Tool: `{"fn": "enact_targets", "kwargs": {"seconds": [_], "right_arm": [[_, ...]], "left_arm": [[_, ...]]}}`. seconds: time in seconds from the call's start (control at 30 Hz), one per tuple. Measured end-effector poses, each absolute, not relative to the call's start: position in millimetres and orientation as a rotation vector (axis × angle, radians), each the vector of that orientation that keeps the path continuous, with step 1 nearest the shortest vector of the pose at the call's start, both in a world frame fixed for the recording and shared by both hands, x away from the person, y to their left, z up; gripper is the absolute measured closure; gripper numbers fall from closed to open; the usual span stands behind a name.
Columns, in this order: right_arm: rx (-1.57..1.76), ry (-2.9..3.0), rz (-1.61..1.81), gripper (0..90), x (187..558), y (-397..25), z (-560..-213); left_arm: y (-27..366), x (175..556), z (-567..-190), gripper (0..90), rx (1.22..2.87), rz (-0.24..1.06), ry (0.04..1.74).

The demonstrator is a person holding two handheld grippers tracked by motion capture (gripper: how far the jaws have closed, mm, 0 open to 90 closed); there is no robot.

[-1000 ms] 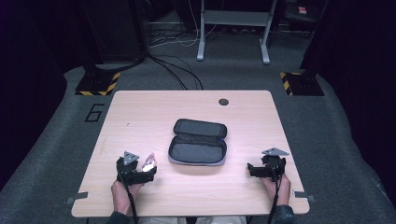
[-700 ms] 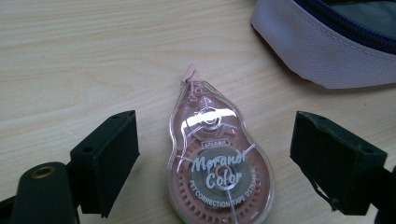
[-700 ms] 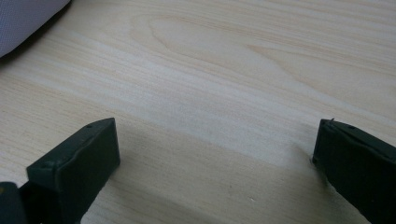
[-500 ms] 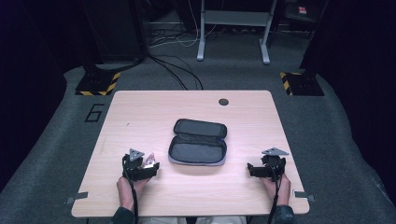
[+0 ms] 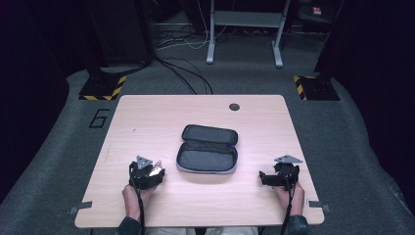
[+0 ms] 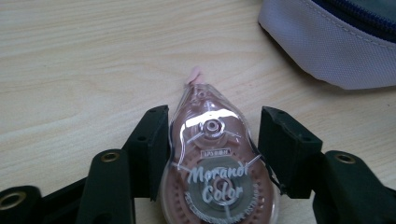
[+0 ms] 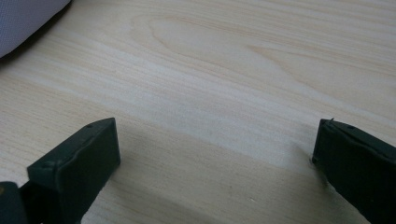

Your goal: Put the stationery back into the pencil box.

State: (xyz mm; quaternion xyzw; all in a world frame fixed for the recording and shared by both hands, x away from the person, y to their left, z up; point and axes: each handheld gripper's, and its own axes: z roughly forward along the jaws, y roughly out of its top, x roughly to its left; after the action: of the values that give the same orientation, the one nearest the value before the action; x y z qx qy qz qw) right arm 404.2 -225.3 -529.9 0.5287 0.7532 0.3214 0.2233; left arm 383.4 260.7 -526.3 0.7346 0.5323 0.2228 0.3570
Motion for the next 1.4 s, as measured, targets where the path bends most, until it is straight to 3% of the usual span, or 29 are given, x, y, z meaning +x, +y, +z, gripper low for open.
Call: {"fn": "enact_targets", "kwargs": {"seconds": [0.2, 1.4], "right_arm": [[1.453, 2.084, 0.882, 0.3, 404.1, -225.8, -529.8], [1.453, 2.084, 0.883, 0.5, 404.1, -225.7, -529.8]], "left_arm": [[263.5, 383.3, -525.5, 49.3, 1.902, 0.576, 1.344], [270.1, 371.7, -510.4, 49.9, 1.826, 0.616, 1.251]]}}
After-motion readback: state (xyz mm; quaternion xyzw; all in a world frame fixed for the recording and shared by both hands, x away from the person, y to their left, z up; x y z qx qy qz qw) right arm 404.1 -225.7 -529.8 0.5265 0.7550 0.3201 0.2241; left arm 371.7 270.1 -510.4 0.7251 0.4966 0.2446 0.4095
